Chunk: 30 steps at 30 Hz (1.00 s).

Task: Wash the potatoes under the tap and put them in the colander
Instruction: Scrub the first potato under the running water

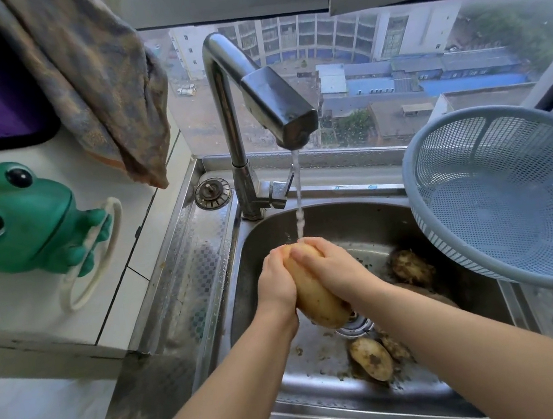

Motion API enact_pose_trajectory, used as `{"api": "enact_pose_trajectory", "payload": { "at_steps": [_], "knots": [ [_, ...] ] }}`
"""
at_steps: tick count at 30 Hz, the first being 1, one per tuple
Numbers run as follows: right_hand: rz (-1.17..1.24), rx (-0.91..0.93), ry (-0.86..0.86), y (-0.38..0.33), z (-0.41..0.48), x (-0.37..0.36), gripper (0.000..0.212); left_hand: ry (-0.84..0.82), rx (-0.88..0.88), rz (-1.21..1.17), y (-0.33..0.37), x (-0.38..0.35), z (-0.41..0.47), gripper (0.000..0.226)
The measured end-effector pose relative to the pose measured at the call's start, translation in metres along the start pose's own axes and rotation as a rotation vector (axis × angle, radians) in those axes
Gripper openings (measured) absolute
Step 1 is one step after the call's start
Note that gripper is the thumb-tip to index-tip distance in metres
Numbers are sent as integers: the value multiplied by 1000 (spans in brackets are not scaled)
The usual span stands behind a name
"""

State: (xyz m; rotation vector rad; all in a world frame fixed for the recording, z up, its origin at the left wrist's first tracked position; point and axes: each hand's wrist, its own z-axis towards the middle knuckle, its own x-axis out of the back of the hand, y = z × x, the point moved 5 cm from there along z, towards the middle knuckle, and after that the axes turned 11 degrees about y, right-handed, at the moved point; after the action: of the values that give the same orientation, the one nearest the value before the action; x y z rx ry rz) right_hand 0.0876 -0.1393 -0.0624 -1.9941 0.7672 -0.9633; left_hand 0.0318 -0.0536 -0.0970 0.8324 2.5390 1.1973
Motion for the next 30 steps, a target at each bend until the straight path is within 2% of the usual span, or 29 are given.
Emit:
{"api": "enact_pose_trajectory", "payload": {
  "at_steps": [2, 4, 6, 7, 8, 10, 11, 13, 17, 18, 22, 24, 26, 29, 30],
  "knots": [
    [82, -82, 16, 2, 3, 2, 32, -53, -43, -7, -1, -2, -3, 36],
    [172, -206, 5, 5, 2, 4, 31, -140, -66, -34, -3, -3, -7, 39],
    [209, -275, 30, 10, 2, 6, 36, -225, -118, 18, -3, -5, -8, 58],
    [179, -246, 42, 10, 2, 7, 37, -240, -147, 46, -3, -6, -8, 65],
    [150, -195, 48, 8, 1, 6, 38, -217, -168, 55, -1, -6, -8, 63],
    [148, -97, 51, 3, -5, 3, 41, -117, -166, 10, 3, -4, -5, 44],
    [169, -65, 48, 2, -9, 1, 43, -83, -124, -27, 5, -3, -2, 35],
    [218, -38, 12, 2, -15, -2, 51, -64, -1, -97, 5, -4, 5, 34],
    [56, -13, -54, 8, -16, -2, 93, -48, 204, -90, -1, -5, 11, 58],
    [45, -42, -56, 11, -14, 0, 98, -53, 227, -89, -2, -7, 11, 58],
    [150, -188, -33, 22, -13, 5, 87, -11, 240, -81, 4, -11, 0, 27],
    [159, -198, 23, 23, -12, 10, 84, -29, 191, -83, 8, -14, 1, 23],
    [202, -216, 36, 23, -11, 14, 79, -36, 64, -53, 12, -14, 1, 28],
    [389, -326, -76, 27, -12, 11, 71, -179, -151, -30, 15, -10, -2, 33],
    [460, -363, -109, 29, -13, 11, 69, -257, -219, -11, 15, -9, -3, 41]
  ]
}}
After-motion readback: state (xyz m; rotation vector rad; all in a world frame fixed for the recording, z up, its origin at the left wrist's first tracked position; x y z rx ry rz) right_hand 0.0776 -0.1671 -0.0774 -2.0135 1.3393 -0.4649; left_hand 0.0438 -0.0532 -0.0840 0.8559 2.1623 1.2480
